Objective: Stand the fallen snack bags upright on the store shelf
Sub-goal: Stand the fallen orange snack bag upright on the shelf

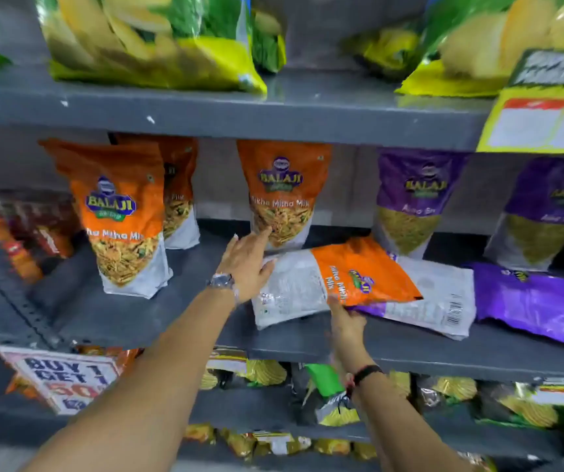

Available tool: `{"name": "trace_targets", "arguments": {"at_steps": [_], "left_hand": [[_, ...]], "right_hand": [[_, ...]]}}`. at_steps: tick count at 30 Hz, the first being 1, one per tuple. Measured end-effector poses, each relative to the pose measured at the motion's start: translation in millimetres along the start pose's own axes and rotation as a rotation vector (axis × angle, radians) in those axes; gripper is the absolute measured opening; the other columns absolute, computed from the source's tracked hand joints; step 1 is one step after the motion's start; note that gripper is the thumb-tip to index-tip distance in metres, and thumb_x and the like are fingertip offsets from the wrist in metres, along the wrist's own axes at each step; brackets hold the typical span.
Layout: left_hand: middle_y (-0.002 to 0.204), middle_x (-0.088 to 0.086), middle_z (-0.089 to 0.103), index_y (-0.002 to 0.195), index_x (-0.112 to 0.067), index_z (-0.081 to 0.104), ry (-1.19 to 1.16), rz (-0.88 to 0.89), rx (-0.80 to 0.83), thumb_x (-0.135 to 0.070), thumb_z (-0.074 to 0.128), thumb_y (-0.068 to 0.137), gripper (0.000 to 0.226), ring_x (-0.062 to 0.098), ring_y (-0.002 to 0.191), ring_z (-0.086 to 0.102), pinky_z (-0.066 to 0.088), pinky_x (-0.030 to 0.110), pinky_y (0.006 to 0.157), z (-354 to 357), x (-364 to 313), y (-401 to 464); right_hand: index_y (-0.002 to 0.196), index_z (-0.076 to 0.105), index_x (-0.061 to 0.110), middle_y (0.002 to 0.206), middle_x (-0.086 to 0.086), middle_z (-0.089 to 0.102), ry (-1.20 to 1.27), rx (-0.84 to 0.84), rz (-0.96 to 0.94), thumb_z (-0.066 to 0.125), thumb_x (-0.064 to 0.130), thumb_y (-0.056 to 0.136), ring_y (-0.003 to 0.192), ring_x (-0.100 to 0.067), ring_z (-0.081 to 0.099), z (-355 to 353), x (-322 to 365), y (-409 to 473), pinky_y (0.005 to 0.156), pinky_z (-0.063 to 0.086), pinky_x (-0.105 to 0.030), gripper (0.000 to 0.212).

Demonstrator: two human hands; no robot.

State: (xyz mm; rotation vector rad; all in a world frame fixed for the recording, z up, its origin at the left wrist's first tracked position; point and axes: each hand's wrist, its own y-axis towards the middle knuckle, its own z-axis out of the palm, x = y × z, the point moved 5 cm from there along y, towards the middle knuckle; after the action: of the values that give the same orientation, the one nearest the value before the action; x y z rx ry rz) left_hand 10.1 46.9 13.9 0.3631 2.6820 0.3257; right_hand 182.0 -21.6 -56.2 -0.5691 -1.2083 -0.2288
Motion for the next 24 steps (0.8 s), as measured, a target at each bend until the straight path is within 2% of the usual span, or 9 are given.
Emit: {"name": "trace_targets", "arguments": {"at_steps": [3,7,8,10,12,14,18,21,24], "left_hand": [[0.137,0.015,0.045,0.137,-0.017,0.018,-0.090,-0.055,0.155,-0.035,0.050,0.085,0.064,0.034,0.125,0.040,0.025,0.043,0.108,21.9,25.3,35.8],[0.146,0.013,0.031,0.138,-0.018,0.014,-0.321,-0.209,0.492,-0.051,0.057,0.075,0.083,0.032,0.131,0.034,0.035,0.043,0.107,59.2,47.8,59.6],[0.147,0.011,0.030,0.138,-0.017,0.018,-0.356,-0.230,0.545,-0.055,0.057,0.071,0.086,0.030,0.132,0.033,0.034,0.044,0.107,66.1,50.0,62.9],[0.144,0.009,0.036,0.134,-0.015,0.031,-0.384,-0.216,0.579,-0.052,0.058,0.074,0.075,0.026,0.128,0.038,0.034,0.041,0.108,73.1,51.2,65.4],[0.140,0.005,0.041,0.130,-0.014,0.039,-0.440,-0.189,0.587,-0.044,0.059,0.078,0.063,0.022,0.124,0.042,0.036,0.036,0.104,71.5,51.9,66.2],[0.137,0.000,0.041,0.129,-0.017,0.038,-0.500,-0.154,0.616,-0.041,0.058,0.079,0.058,0.016,0.120,0.041,0.036,0.029,0.098,66.4,54.4,62.0],[0.132,0.000,0.048,0.129,-0.024,0.036,-0.756,-0.158,0.547,-0.026,0.064,0.078,0.058,0.012,0.113,0.047,0.039,0.030,0.097,54.0,63.1,43.2],[0.128,0.001,0.050,0.125,-0.025,0.035,-0.848,-0.165,0.404,-0.019,0.072,0.069,0.066,0.017,0.118,0.048,0.039,0.037,0.101,53.5,73.8,27.1],[0.119,0.002,0.050,0.116,-0.020,0.034,-0.859,-0.269,0.191,-0.014,0.080,0.060,0.073,0.019,0.112,0.049,0.040,0.032,0.092,59.4,84.8,13.5]], "right_hand": [[0.104,0.047,0.015,0.076,0.000,0.047,0.060,0.119,0.173,0.065,0.021,0.081,0.065,-0.014,0.044,23.8,-17.6,16.2,0.059,0.036,-0.026,0.030],[0.111,0.054,0.010,0.097,-0.011,0.059,0.143,0.140,0.292,0.065,0.021,0.080,0.070,-0.017,0.054,37.3,-26.4,20.8,0.047,0.044,-0.020,0.035],[0.112,0.056,0.008,0.102,-0.012,0.062,0.170,0.137,0.292,0.065,0.017,0.080,0.074,-0.018,0.058,39.7,-27.3,21.2,0.049,0.049,-0.020,0.035],[0.115,0.056,0.005,0.114,-0.015,0.063,0.209,0.134,0.259,0.064,0.011,0.080,0.089,-0.025,0.062,41.5,-29.2,21.8,0.068,0.055,-0.032,0.037],[0.117,0.054,0.007,0.118,-0.014,0.063,0.194,0.102,0.208,0.065,0.009,0.079,0.104,-0.030,0.061,40.4,-30.9,23.1,0.087,0.052,-0.045,0.040],[0.119,0.052,0.008,0.118,-0.014,0.064,0.160,0.076,0.113,0.068,0.008,0.076,0.108,-0.029,0.061,38.7,-25.5,24.1,0.094,0.051,-0.044,0.045],[0.112,0.053,0.012,0.103,-0.002,0.071,-0.033,0.203,-0.197,0.074,0.010,0.069,0.092,-0.015,0.068,44.2,2.2,29.9,0.068,0.057,-0.017,0.048],[0.107,0.052,0.025,0.092,0.011,0.073,-0.198,0.383,-0.341,0.077,0.010,0.065,0.085,-0.005,0.069,55.3,19.3,43.0,0.065,0.054,-0.013,0.051],[0.106,0.047,0.035,0.103,0.004,0.068,-0.359,0.601,-0.354,0.079,0.017,0.060,0.092,-0.007,0.068,75.4,27.2,57.0,0.073,0.056,-0.019,0.059]]}}
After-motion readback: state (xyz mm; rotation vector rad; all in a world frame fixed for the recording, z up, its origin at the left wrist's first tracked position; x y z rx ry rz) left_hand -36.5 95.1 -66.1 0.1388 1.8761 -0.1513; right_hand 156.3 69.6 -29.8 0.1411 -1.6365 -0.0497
